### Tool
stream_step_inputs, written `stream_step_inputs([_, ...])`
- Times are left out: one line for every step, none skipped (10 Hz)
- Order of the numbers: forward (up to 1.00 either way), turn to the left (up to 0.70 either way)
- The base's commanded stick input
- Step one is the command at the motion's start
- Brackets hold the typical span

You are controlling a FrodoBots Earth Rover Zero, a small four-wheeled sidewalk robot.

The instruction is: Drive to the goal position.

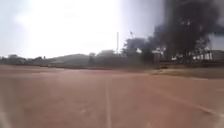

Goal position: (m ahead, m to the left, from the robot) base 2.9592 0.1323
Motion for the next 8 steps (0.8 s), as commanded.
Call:
stream_step_inputs([0.70, 0.00])
stream_step_inputs([0.70, 0.00])
stream_step_inputs([0.70, 0.00])
stream_step_inputs([0.70, 0.00])
stream_step_inputs([0.70, 0.00])
stream_step_inputs([0.70, 0.00])
stream_step_inputs([0.70, 0.00])
stream_step_inputs([0.70, 0.00])
